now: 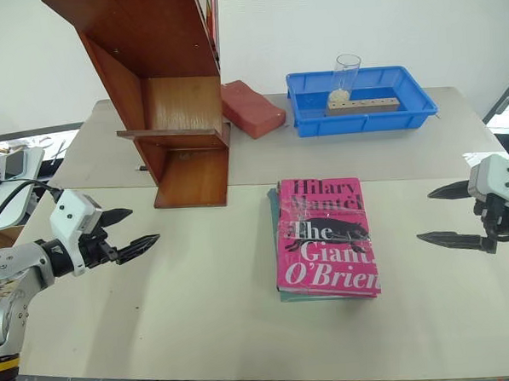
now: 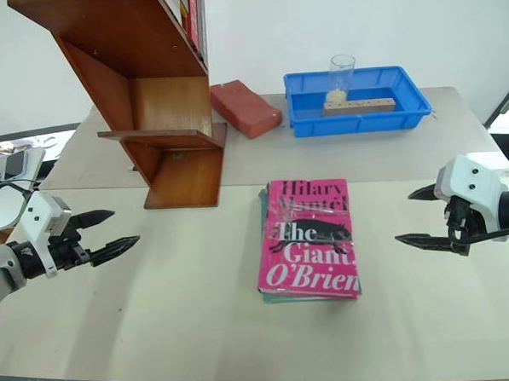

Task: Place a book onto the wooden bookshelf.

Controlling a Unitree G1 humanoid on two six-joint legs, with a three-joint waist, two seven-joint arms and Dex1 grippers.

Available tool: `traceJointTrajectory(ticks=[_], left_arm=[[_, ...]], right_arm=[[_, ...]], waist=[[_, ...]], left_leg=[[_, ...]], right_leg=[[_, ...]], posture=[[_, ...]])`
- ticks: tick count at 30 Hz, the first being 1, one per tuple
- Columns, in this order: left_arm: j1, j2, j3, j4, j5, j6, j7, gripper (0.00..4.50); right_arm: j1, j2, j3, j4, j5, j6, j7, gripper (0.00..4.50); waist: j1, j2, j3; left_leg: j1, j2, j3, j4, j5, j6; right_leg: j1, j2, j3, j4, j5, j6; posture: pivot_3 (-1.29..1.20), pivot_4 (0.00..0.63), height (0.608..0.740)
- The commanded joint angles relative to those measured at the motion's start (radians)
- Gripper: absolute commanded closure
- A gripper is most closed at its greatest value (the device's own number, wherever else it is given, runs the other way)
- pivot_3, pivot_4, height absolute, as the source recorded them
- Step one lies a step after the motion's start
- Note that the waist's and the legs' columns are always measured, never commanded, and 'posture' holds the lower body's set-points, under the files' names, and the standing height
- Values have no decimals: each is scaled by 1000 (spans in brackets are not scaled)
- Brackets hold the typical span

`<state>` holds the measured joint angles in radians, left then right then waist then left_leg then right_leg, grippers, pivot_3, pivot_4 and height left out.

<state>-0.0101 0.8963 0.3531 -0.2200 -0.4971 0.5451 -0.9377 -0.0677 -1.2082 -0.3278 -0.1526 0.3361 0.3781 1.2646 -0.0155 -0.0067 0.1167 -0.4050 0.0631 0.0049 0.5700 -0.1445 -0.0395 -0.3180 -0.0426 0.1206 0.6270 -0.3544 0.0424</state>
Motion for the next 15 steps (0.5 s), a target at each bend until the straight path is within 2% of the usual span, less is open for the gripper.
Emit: traceJointTrajectory(ticks=[1, 15], left_arm=[[3, 4, 24, -26, -13, -5, -7, 0], [-8, 15, 7, -4, -30, 39, -26, 0]], right_arm=[[-11, -11, -36, -32, 7, 17, -17, 15], [-5, 0, -29, -37, -3, 12, -75, 15]], waist=[[0, 0, 0], [0, 0, 0]], left_leg=[[0, 0, 0, 0, 0, 0], [0, 0, 0, 0, 0, 0]], right_leg=[[0, 0, 0, 0, 0, 0], [0, 0, 0, 0, 0, 0]], posture=[[0, 150, 725], [0, 150, 725]])
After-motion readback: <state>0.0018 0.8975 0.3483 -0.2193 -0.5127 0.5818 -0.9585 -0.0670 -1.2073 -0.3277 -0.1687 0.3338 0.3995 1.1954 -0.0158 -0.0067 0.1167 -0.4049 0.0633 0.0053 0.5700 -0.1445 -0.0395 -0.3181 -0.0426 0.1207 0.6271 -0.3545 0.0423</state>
